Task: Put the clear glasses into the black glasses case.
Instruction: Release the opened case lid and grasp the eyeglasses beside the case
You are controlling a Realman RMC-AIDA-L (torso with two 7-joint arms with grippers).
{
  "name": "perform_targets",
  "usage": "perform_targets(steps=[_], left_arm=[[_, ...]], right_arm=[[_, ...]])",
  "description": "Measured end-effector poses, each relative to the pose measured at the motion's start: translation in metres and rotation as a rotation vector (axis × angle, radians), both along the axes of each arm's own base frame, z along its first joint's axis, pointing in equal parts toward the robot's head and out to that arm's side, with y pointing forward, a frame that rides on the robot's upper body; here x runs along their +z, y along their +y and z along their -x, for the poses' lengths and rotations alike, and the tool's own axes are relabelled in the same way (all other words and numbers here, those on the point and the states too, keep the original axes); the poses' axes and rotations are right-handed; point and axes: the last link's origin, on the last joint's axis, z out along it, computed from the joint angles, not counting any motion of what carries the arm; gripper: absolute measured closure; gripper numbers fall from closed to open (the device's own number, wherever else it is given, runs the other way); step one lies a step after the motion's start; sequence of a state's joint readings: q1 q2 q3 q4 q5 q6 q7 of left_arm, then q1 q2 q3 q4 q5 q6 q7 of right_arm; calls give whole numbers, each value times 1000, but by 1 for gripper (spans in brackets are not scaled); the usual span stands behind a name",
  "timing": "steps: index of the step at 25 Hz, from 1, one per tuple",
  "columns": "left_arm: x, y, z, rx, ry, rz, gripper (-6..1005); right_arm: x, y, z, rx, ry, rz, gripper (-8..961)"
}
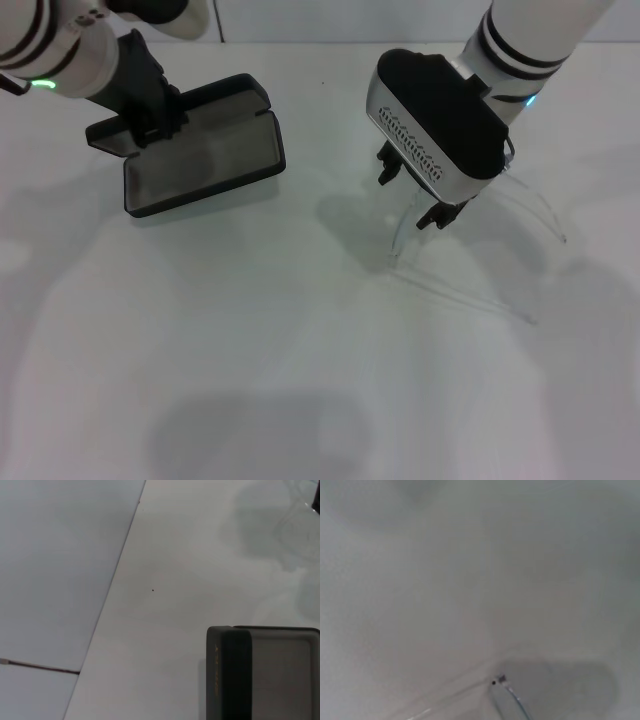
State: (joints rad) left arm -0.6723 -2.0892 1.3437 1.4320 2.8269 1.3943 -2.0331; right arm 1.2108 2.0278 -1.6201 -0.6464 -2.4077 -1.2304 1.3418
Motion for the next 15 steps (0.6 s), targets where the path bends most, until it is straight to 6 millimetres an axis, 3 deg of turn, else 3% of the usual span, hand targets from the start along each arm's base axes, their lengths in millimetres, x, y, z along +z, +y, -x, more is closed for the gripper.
perform_targets(steps=[15], left_arm=[[-6,4,5,8,3,8,798]], right_arm=[[-2,3,-12,-27,-10,-22,309]])
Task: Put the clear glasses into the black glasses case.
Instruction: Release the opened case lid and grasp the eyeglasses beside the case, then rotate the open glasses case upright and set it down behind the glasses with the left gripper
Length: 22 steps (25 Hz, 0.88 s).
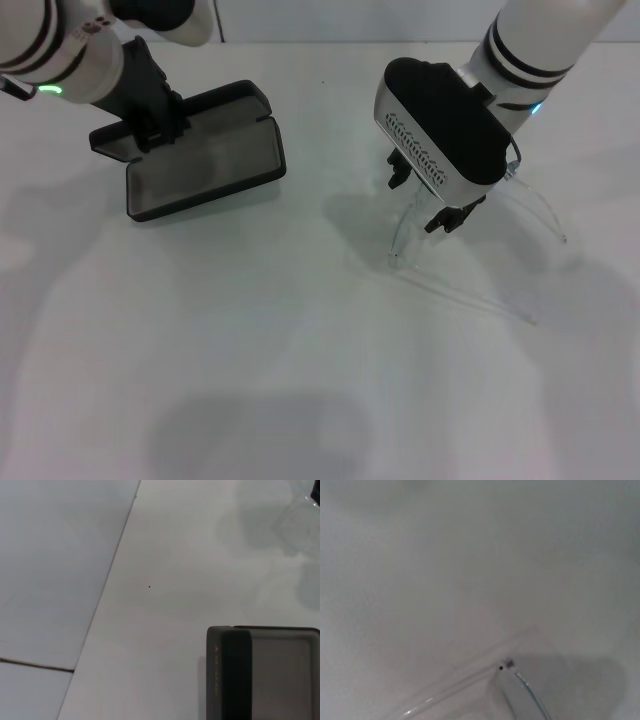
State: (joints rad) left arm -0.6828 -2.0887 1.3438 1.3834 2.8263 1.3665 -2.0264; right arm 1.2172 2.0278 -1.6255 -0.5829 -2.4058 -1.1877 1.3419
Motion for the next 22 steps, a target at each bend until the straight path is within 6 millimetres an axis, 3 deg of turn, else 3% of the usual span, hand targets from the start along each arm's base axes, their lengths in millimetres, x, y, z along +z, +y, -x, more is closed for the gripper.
perform_targets(steps=[5,16,22], left_arm=[[0,0,0,0,1,-1,798],[0,-1,3,8,2,1,798],[2,-4,9,18,4,-6,798]], right_arm=[[0,-1,-1,-1,-5,4,332],[-2,-3,-1,-30,-7,-2,567],[0,-5,7,-70,5,-33,773]])
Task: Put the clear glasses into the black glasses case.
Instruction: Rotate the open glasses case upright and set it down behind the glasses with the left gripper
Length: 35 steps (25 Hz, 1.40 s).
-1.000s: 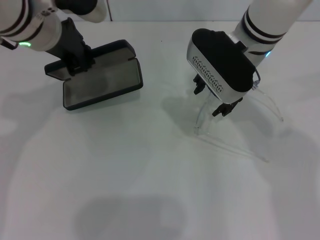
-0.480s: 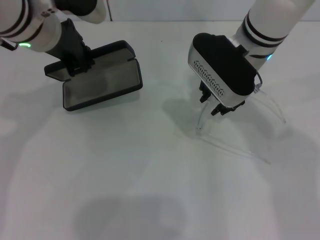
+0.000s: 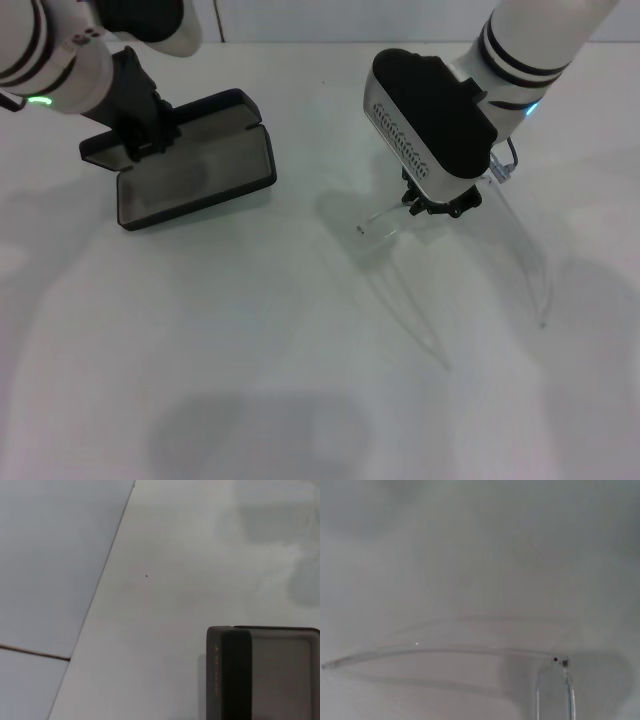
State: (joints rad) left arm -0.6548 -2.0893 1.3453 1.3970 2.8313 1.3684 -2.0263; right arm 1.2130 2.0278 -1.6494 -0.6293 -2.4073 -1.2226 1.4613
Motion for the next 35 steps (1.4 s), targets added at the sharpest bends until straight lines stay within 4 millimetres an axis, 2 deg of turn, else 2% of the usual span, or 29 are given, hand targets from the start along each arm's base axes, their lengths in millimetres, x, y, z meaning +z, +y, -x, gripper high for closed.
perform_targets(steps=[5,12,15,20,25,29,30,35], left_arm=[[3,-3,2,2,1,-7,798],[-6,-5,-10,-32,15,23,798],[-13,-8,-15,-37,22,41,799],[-23,-20,-26,-27,21,100,799],[-37,-24,-41,-9,15,104,799],[-57,-26,-64,1,17,92,799],[-57,-26,-64,1,17,92,799],[-83,-30,-85,-19,19,89,799]], right_arm=[[6,-8,3,-37,27,-7,884],[37,-33,-21,-169,47,-72,900],[61,-45,-26,-244,90,-118,901],[118,-63,-41,-424,167,-251,902],[169,-83,-73,-588,263,-404,903],[201,-103,-108,-691,321,-534,903],[212,-108,-119,-729,348,-575,903],[251,-130,-162,-858,500,-702,903]])
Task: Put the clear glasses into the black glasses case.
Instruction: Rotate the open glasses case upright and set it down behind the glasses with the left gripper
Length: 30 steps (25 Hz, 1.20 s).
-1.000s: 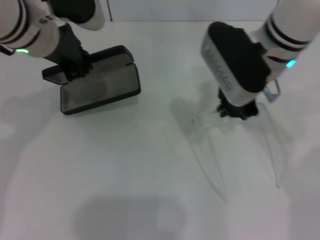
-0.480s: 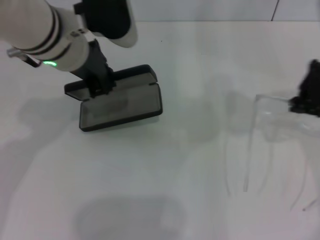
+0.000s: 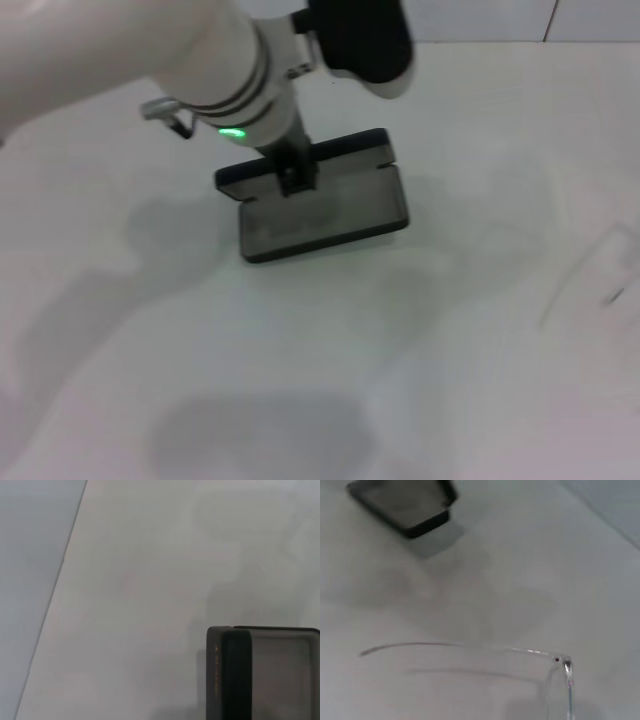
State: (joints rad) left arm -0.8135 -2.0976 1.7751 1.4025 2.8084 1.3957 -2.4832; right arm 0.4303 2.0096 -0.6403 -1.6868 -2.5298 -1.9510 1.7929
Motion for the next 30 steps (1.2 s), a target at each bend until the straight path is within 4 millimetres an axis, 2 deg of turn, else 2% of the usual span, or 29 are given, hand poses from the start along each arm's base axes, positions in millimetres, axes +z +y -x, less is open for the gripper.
perform_targets(steps=[3,11,24,30], left_arm=[[-11,1,-8,-14,-19,-2,799],[-38,-6,-17,-34,16,62,799],[-48,-6,-18,-23,21,100,798],[-55,-11,-20,-61,29,118,795]], right_arm=[[13,-15,-18,-34,56,-61,903],[32,-40,-41,-103,156,-201,903],[26,-31,-57,-122,217,-226,903],[25,-29,-59,-120,218,-222,903]])
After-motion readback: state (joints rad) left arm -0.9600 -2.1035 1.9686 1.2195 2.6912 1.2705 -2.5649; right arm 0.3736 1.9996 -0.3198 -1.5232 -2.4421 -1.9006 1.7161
